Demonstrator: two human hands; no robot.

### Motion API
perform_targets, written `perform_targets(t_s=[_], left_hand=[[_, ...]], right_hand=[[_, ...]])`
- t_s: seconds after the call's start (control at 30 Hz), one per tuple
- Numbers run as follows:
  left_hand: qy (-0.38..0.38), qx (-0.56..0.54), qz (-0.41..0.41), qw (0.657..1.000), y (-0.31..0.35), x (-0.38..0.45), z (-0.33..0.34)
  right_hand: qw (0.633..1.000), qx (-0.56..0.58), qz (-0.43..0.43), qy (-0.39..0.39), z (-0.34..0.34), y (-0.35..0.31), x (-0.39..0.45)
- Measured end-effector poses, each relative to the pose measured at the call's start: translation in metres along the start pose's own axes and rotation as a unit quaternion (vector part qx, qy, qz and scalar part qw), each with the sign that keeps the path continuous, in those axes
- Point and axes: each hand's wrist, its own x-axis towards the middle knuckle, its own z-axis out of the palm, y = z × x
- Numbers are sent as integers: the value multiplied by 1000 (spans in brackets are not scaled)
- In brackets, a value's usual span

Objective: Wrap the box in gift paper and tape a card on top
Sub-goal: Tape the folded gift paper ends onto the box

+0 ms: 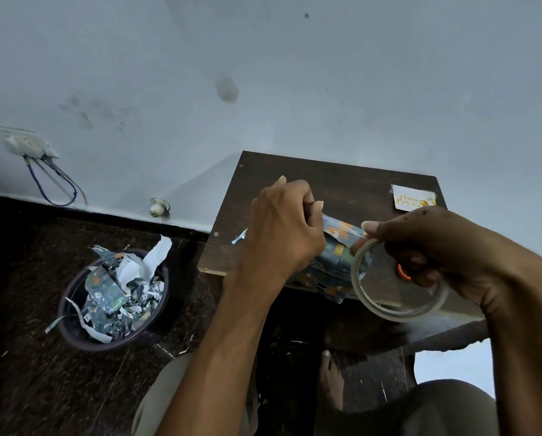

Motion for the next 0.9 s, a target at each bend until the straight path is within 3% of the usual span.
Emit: perform_targets(t_s=[0.27, 0.5, 0.73, 0.9], left_hand=[[-3, -15, 9, 1000, -1, -1, 5], [-11, -13, 3, 1000, 1, 0, 3], [-18, -12, -4, 1000, -1, 1, 3], [-16, -12, 4, 1000, -2, 1, 3]], right_hand=[[991, -122, 10, 58, 3, -8, -2], [959, -267, -13, 98, 10, -17, -1], [941, -325, -15, 93, 9, -31, -5], [951, -300, -9, 71, 1, -41, -6]])
